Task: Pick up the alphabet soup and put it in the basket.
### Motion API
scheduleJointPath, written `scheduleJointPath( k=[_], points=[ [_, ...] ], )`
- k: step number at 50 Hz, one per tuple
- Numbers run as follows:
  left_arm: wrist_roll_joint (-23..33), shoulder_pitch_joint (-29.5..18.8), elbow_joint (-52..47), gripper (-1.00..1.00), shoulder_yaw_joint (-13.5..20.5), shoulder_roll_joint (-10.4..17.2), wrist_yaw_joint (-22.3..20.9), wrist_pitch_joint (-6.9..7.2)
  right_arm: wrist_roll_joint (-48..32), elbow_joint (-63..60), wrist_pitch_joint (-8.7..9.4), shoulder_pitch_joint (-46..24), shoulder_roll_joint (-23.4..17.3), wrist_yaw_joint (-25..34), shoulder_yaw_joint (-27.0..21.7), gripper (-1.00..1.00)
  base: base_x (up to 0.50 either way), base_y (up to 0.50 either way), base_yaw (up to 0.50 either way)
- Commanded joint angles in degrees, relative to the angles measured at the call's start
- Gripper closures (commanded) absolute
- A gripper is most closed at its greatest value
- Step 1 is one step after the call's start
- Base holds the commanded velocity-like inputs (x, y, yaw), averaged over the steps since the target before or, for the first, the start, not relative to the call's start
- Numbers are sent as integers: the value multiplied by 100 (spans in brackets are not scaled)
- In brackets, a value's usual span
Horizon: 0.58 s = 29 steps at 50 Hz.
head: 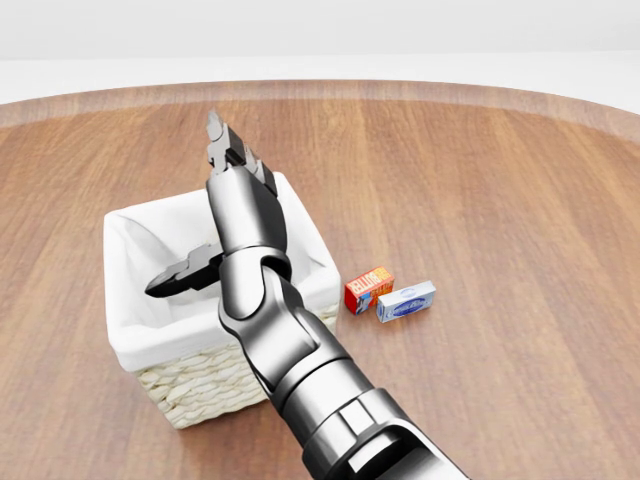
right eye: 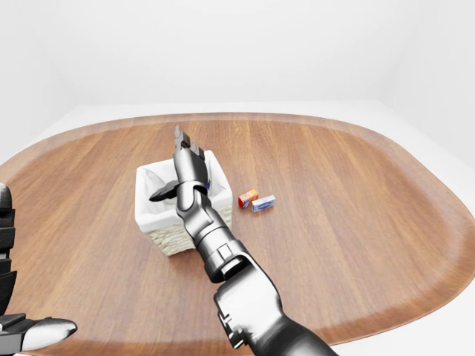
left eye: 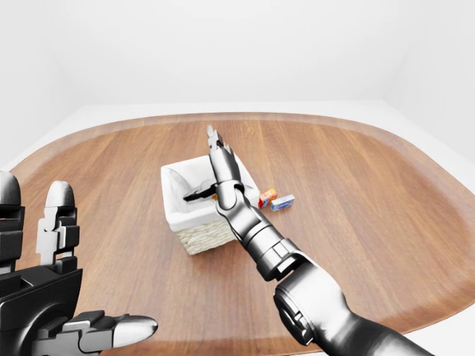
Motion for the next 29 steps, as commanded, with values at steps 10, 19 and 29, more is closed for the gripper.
scheduleJointPath(
  k=[10, 19, 29],
  points=[
    [106, -30, 0, -100, -38, -57, -34, 0, -34, -137, 18, 99, 75, -37, 53, -100, 0, 0, 0],
    [1122, 102, 240, -100, -1201, -195, -824, 0, -763, -2612, 280, 1638, 203, 705, 738, -100, 0, 0, 0],
    [1597, 1516, 594, -100, -2981, 442, -1221, -873, -1627, -2826, 280, 2168, 203, 322, 966, -100, 0, 0, 0]
  ],
)
